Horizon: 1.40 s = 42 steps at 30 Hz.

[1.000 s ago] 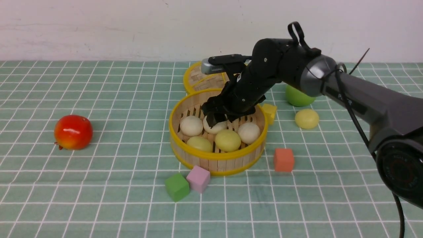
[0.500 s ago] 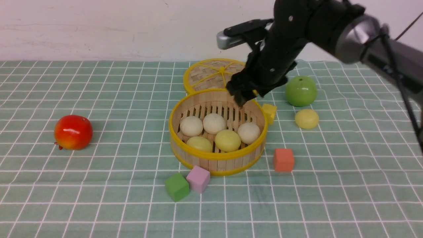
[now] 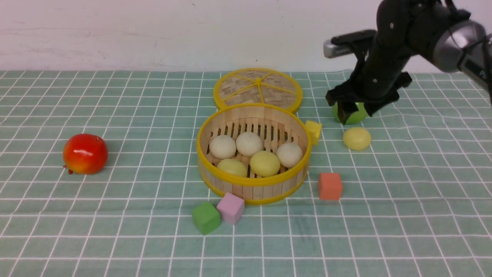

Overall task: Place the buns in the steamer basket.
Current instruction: Use the right arm to grab a steamed stuffed bun

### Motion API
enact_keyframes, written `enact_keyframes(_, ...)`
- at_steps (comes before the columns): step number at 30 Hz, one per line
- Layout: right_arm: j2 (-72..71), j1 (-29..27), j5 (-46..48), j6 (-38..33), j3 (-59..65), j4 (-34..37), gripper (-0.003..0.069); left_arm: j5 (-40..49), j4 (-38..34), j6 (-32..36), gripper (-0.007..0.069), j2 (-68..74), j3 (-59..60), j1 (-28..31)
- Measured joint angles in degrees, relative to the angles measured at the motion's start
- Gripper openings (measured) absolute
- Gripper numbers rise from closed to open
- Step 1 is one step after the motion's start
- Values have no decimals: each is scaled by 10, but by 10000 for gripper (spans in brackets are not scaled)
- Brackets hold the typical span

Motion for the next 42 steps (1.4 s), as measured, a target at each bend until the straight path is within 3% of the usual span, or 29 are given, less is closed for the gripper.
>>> enact_keyframes(6,13,-28,-23,13,0,2,463,0,0,0,238,0,0,0)
enact_keyframes(15,21,-43,-55,18,0,37,329,0,0,0,238,0,0,0)
enact_keyframes(33,67,-43,-86,28,0,41,283,0,0,0,238,0,0,0)
enact_keyframes(42,80,-43,-87,28,0,40,80,0,0,0,238,0,0,0)
